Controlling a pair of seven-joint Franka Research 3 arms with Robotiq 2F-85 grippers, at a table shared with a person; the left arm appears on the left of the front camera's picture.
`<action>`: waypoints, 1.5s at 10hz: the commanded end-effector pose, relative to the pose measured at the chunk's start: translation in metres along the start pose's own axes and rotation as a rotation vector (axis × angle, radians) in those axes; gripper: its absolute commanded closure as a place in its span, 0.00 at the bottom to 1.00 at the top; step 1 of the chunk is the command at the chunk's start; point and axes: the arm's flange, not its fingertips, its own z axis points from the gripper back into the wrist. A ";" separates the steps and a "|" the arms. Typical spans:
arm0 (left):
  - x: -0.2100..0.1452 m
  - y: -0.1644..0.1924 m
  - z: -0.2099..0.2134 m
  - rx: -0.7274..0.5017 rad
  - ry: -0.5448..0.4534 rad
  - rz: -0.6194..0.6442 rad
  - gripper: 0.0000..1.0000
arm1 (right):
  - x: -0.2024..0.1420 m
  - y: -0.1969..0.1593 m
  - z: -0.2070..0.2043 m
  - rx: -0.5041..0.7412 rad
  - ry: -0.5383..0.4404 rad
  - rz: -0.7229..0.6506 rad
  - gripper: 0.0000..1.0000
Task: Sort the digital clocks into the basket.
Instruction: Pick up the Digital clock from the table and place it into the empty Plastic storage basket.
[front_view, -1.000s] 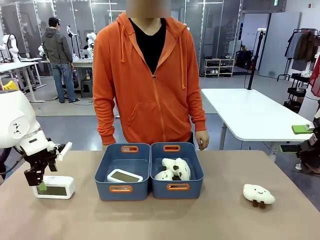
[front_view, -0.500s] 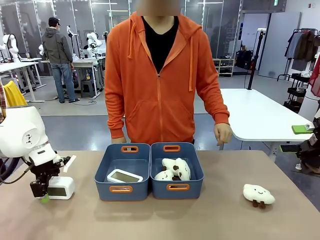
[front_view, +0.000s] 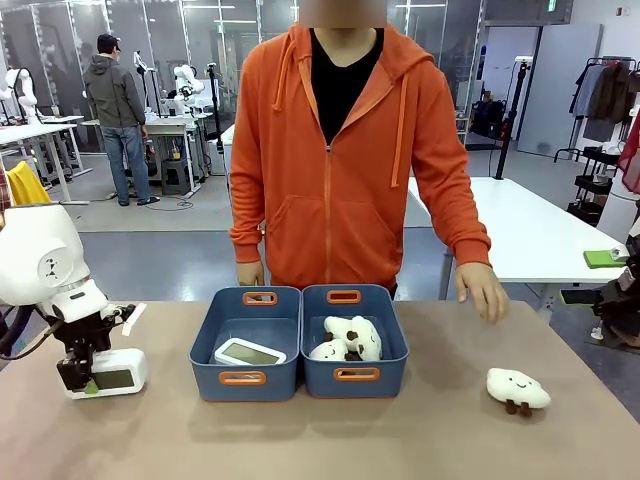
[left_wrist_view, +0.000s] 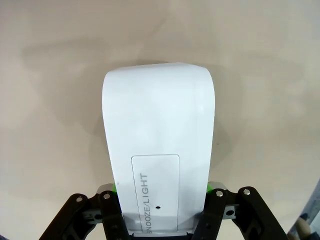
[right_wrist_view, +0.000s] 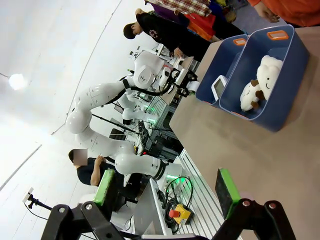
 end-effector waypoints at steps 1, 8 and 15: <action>0.011 -0.013 0.041 0.011 -0.091 0.088 1.00 | 0.001 0.001 0.001 0.008 0.001 0.008 0.00; 0.198 -0.025 0.137 0.132 -0.254 0.341 1.00 | 0.001 0.001 0.001 0.008 0.001 0.008 0.00; 0.252 0.023 0.062 0.109 -0.191 0.450 0.21 | 0.001 0.001 0.001 0.008 0.001 0.008 0.00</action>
